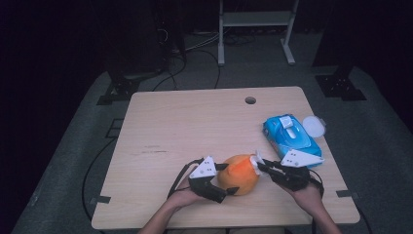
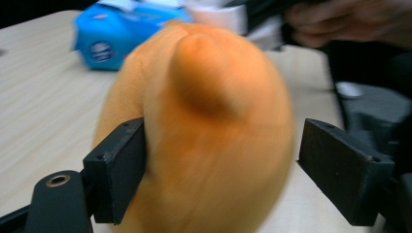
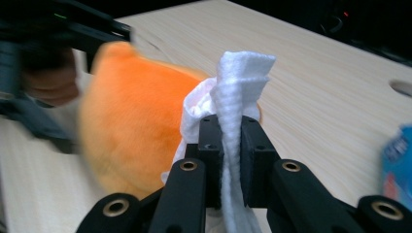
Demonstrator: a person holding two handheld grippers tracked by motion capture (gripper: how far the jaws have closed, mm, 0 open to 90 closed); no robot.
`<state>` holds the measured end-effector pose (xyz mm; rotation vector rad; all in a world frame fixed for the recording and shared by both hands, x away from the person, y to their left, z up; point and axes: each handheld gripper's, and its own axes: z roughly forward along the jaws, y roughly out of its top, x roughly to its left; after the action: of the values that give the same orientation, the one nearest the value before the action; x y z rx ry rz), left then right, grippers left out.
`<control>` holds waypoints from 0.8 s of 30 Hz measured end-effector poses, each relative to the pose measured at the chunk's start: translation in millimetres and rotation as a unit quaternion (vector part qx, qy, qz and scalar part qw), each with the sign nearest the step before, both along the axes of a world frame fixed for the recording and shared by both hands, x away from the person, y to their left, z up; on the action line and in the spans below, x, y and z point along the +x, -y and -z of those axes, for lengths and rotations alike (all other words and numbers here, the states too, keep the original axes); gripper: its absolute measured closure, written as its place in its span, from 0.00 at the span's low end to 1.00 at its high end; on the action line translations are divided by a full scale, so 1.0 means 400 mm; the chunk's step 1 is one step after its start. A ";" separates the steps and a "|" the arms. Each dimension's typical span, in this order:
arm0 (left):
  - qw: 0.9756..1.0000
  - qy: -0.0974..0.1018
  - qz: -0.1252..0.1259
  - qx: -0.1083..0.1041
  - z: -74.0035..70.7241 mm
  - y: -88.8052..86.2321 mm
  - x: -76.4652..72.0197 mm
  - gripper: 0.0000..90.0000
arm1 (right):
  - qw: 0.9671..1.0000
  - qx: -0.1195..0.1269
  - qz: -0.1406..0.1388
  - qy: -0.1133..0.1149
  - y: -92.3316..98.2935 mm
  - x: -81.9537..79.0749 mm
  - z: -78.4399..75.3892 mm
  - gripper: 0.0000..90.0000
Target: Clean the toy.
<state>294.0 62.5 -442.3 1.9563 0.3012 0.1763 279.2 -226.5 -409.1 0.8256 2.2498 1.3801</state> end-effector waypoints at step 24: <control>0.999 0.012 -0.042 0.011 0.014 0.023 -0.002 0.31 | 0.994 0.009 -0.107 0.006 -0.081 -0.056 -0.028 0.89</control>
<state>293.0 53.3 -447.8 1.9633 0.3668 0.2590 256.8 -194.1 -397.9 0.5934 2.3768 1.4946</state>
